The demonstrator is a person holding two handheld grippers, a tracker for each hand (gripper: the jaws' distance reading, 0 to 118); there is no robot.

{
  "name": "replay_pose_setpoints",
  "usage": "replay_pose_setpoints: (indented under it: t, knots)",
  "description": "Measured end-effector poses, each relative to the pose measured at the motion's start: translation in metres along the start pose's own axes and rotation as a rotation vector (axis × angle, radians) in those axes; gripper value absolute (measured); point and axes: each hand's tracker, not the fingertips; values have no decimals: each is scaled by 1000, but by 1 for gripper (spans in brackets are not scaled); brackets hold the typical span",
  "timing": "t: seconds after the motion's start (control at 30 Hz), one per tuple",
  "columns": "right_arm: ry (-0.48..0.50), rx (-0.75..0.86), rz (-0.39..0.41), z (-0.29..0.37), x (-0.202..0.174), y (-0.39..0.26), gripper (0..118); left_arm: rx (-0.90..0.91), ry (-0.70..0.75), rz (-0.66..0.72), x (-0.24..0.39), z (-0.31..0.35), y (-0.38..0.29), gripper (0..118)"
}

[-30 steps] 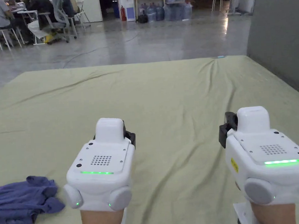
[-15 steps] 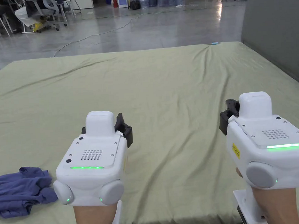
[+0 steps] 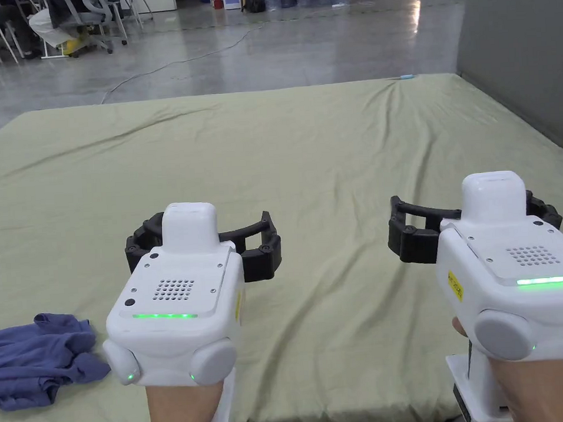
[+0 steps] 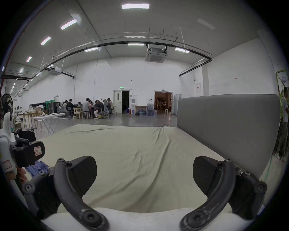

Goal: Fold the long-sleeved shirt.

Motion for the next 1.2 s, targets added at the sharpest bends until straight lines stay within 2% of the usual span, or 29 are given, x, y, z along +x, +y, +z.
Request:
replay_pose_setpoints:
  t: [0.3, 0.67, 1.2]
  knots:
    - [-16, 16, 4, 0, -2, -4, 118, -4, -20, -20, -3, 4, -1, 118]
    - [-13, 3, 19, 0, -2, -3, 118, -27, -14, 17, -8, 5, -2, 118]
    - [-32, -2, 27, 1, 1, -4, 118, -25, -5, -45, 0, 4, 1, 118]
